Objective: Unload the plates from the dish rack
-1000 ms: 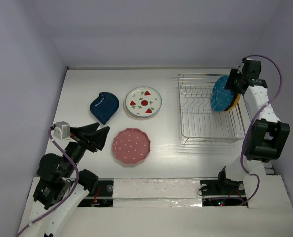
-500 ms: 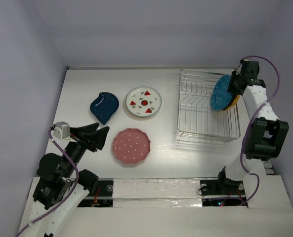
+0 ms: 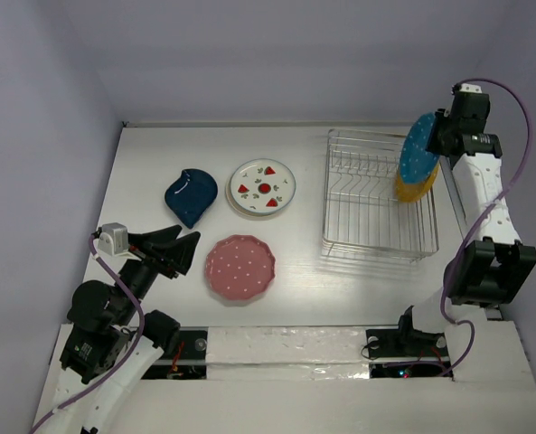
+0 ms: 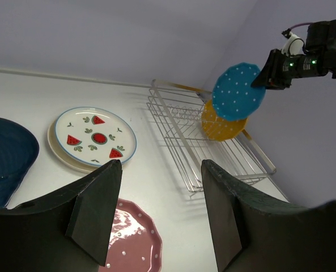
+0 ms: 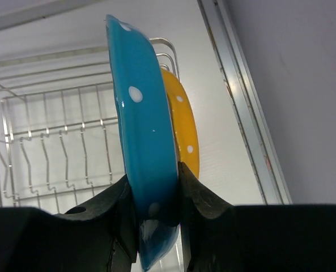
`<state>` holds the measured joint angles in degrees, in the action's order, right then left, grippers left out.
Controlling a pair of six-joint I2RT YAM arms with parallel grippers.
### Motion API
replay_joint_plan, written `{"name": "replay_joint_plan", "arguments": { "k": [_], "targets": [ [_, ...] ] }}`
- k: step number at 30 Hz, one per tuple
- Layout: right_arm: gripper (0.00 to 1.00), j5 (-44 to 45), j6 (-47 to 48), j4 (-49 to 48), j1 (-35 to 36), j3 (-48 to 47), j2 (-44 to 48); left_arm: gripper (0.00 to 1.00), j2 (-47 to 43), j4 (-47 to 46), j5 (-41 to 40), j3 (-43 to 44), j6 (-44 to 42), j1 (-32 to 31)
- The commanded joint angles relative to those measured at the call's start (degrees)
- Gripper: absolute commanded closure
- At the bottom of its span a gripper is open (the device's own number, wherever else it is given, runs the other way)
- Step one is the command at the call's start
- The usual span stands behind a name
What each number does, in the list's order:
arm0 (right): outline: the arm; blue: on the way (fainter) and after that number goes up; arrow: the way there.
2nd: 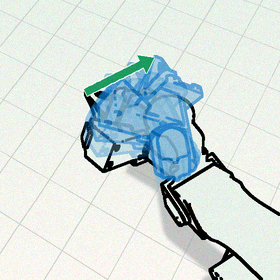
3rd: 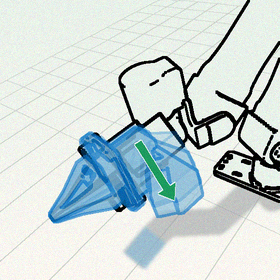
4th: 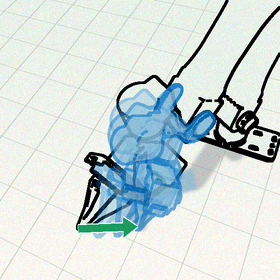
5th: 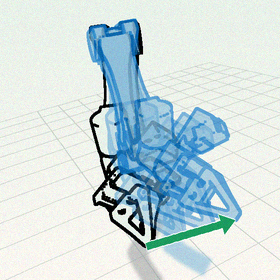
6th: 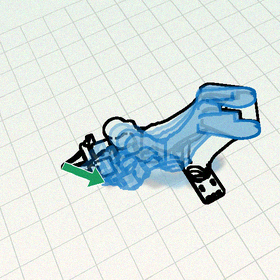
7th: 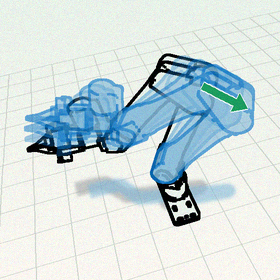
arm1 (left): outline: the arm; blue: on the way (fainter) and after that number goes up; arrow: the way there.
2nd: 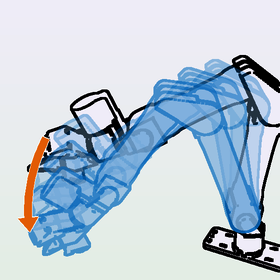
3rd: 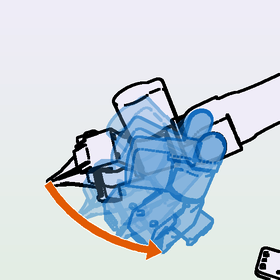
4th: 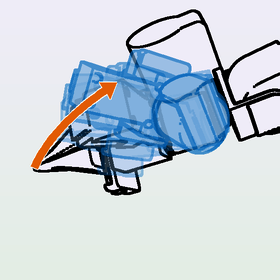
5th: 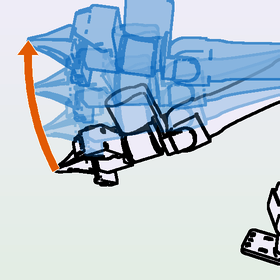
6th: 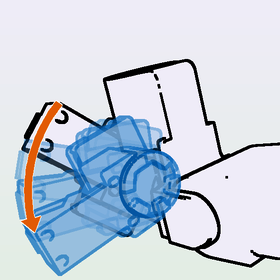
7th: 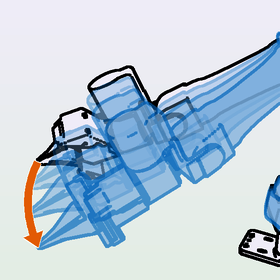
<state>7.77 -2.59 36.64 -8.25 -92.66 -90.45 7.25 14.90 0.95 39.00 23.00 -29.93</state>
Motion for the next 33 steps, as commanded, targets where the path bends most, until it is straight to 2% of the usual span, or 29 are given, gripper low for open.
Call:
{"name": "replay_joint_plan", "arguments": {
  "k": [1,4,8,10,15,17,25,33],
  "targets": [
    [1.0,2.0,-1.7,-7.3,1.2,-3.8,5.5,0.45,-0.2,-1.5,-0.4,0.5,0.0,-0.4],
    [1.0,2.3,-4.6,-8.1,1.2,-4.6,7.9,0.45,0.0,-1.5,-0.4,0.5,0.1,-0.4],
    [1.0,-3.3,-10.7,-7.2,1.2,-5.0,9.9,0.45,0.2,-1.4,-0.4,0.5,0.1,-0.4],
    [1.0,-6.3,-13.4,-10.4,1.2,-1.8,13.4,0.45,0.1,-1.5,-0.4,0.4,0.3,-0.4],
    [1.0,-24.4,-25.6,-24.6,2.3,14.1,21.8,0.45,0.8,-1.5,-0.3,0.4,0.3,-0.4],
    [1.0,-28.8,-29.4,-28.9,5.4,18.2,25.4,0.45,1.5,-1.5,-0.4,0.3,0.3,-0.4],
    [1.0,-35.5,-39.1,-46.8,21.7,33.2,29.5,0.45,2.9,-1.7,-2.6,0.3,0.5,1.4],
    [1.0,-38.4,-46.1,-60.3,38.0,41.7,23.1,0.45,6.3,-1.9,-1.7,0.3,0.3,6.3]
  ]
}}
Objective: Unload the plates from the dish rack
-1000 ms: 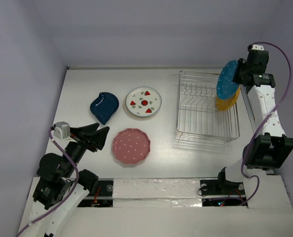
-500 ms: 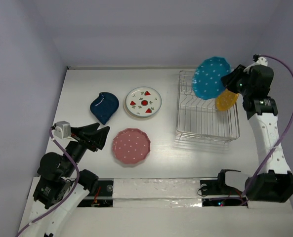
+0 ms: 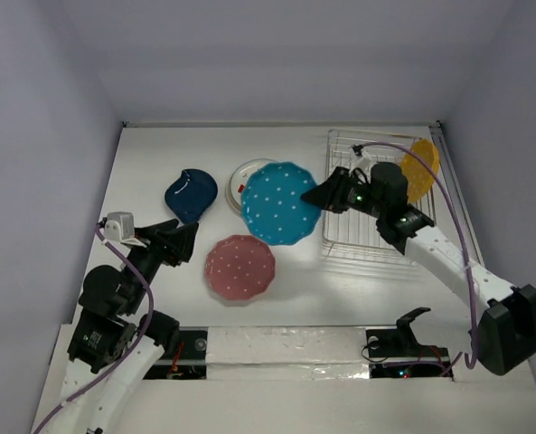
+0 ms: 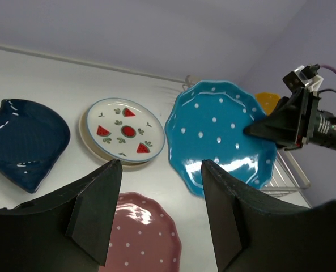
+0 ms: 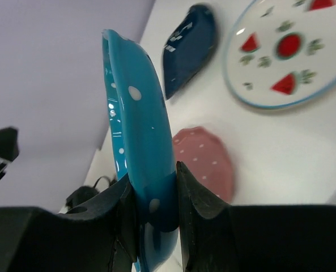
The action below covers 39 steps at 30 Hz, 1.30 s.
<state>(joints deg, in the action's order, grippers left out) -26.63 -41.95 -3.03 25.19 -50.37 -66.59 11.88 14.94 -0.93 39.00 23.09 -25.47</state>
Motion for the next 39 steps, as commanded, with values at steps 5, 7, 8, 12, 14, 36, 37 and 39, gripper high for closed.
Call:
{"name": "replay_joint_plan", "arguments": {
  "k": [5,7,8,12,14,36,37,39],
  "targets": [
    [1.0,-6.3,-8.9,-26.3,9.5,0.3,-9.2,0.46,3.4,-1.9,0.7,0.4,-0.1,3.8],
    [1.0,-6.8,-9.2,-27.6,11.8,-0.1,-11.8,0.46,3.8,-2.0,0.7,0.4,-0.2,4.5],
    [1.0,-6.9,-9.1,-27.9,12.6,-0.1,-14.0,0.46,4.1,-2.0,0.7,0.4,-0.2,5.2],
    [1.0,-6.0,-8.6,-28.2,14.6,0.3,-18.1,0.46,5.0,-2.3,2.4,0.4,-0.4,6.6],
    [1.0,-5.3,-8.2,-27.6,15.3,0.4,-19.9,0.46,5.5,-2.4,2.9,0.3,-0.5,7.7],
    [0.69,-1.0,-5.9,-22.6,19.9,0.3,-32.8,0.46,6.1,-3.1,4.2,0.0,-0.7,8.8],
    [0.65,-0.6,-5.6,-21.9,19.9,0.3,-32.9,0.46,6.0,-3.1,4.2,0.0,-0.7,8.8],
    [0.52,0.3,-4.5,-19.7,19.9,0.0,-33.1,0.46,5.9,-3.1,4.3,0.0,-0.7,8.8]
  ]
}}
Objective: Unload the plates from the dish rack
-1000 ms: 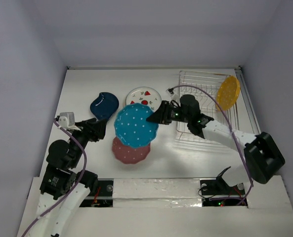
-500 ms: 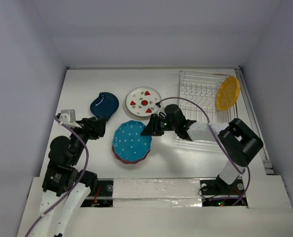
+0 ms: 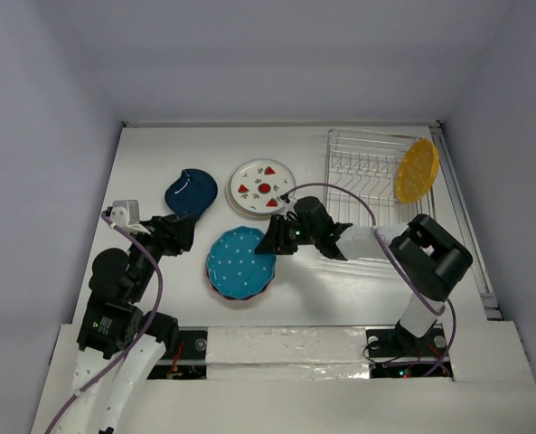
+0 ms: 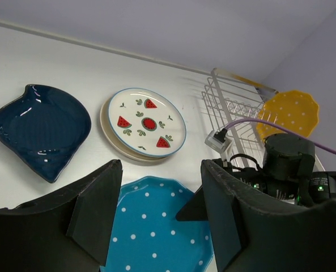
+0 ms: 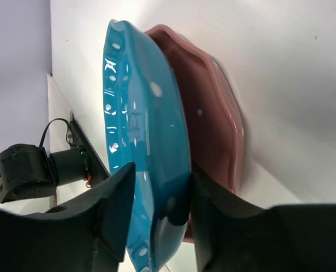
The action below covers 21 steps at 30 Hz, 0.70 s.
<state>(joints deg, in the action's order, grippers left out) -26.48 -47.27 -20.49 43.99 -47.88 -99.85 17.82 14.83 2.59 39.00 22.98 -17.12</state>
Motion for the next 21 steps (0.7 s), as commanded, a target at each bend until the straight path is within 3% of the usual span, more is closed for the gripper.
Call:
{"name": "replay_joint_plan", "arguments": {
  "k": [1,2,8,21],
  "targets": [
    [0.5,0.7,1.1,-1.3,1.1,-2.6,0.2,0.46,-0.2,-3.1,0.7,0.0,-0.7,0.4],
    [0.43,1.3,1.8,-0.6,1.6,-2.6,0.4,0.46,-0.3,-3.0,0.7,0.0,-0.6,0.4],
    [0.27,10.2,5.9,7.2,3.6,-4.2,2.5,0.46,-0.9,-3.1,0.9,-0.1,-0.6,0.4],
    [0.16,35.2,11.8,25.9,10.1,-11.9,4.3,0.46,-2.4,-3.1,1.0,-0.2,-0.5,0.4]
  ]
}}
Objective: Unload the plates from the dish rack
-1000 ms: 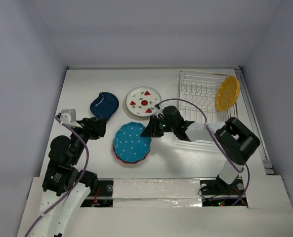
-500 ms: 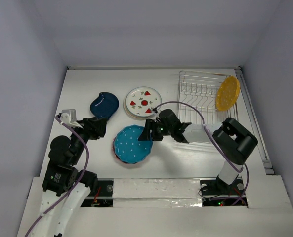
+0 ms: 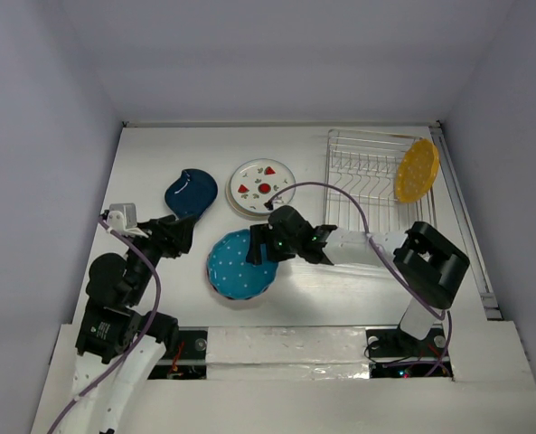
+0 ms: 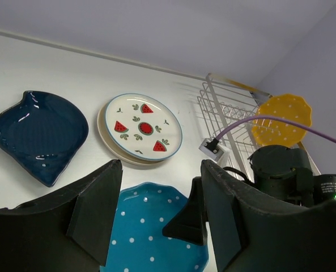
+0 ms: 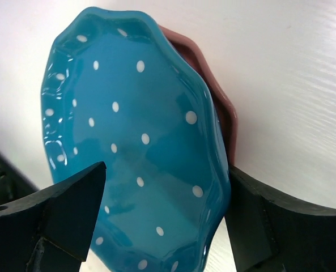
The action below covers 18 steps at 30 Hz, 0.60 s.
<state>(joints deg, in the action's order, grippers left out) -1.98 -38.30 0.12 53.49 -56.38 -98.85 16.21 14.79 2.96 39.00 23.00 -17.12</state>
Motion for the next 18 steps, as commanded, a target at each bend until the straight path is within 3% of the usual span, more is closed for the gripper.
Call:
{"name": "replay_joint_plan", "arguments": {
  "k": [1,6,13,16,17,18],
  "targets": [
    [0.15,11.9,3.1,6.1,0.6,-3.7,3.7,0.46,-0.8,-3.0,0.6,-0.2,-0.5,0.4],
    [0.13,19.9,6.0,12.0,1.1,-6.3,4.4,0.46,-1.5,-3.0,0.6,-0.2,-0.5,0.4],
    [0.13,23.0,7.6,15.7,1.1,-9.5,5.0,0.46,-2.4,-2.9,0.2,-0.2,-0.4,-0.1],
    [0.34,22.9,7.7,11.3,1.1,-7.3,11.1,0.46,-2.8,-2.9,0.2,-0.2,-0.4,-0.1],
    [0.68,23.8,7.7,10.5,1.1,-6.8,13.0,0.46,-2.8,-2.9,0.2,-0.2,-0.4,-0.1],
    [0.81,27.8,7.8,11.0,1.1,-6.6,15.1,0.46,-2.9,-3.0,0.1,-0.2,-0.4,-0.6]
  ]
}}
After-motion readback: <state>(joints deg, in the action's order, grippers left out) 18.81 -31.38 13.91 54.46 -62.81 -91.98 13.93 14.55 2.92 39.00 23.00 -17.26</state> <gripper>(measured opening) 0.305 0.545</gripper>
